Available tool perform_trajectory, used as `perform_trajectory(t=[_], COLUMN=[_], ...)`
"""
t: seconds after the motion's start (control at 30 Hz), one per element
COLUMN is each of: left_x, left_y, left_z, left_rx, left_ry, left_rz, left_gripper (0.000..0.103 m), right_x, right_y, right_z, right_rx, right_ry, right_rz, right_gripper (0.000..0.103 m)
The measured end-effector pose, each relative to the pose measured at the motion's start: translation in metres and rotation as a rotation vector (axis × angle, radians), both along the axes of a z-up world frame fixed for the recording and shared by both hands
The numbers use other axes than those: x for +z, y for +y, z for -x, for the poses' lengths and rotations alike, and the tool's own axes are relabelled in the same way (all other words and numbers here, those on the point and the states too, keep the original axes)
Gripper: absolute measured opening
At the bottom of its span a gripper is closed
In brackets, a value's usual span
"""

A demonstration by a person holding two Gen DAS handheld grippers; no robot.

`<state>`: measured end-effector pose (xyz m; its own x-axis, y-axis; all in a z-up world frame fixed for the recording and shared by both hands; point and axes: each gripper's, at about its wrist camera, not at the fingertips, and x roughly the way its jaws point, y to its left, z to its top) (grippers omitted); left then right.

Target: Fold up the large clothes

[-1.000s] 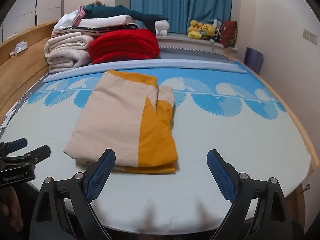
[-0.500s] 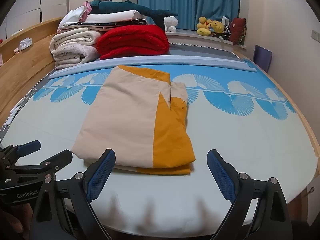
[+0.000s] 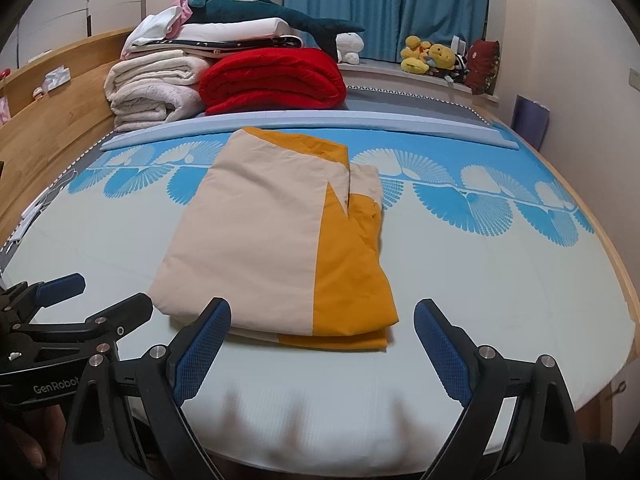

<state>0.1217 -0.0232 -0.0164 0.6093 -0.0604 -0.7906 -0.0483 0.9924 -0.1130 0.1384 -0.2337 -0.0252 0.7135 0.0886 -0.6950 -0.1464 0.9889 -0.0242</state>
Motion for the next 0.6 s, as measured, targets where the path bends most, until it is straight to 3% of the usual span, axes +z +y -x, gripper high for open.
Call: perform_trajectory(t=[0.6], left_x=[-0.0024], left_y=[0.0001], left_z=[-0.0018], left_rx=[-0.012], left_ry=[0.008], left_rz=[0.001], left_gripper=[0.096], right_x=[0.0000], right_y=[0.0011], right_z=[0.0002], right_rx=[-0.001], right_ry=[0.000], right_rz=[0.001], right_gripper=[0.093])
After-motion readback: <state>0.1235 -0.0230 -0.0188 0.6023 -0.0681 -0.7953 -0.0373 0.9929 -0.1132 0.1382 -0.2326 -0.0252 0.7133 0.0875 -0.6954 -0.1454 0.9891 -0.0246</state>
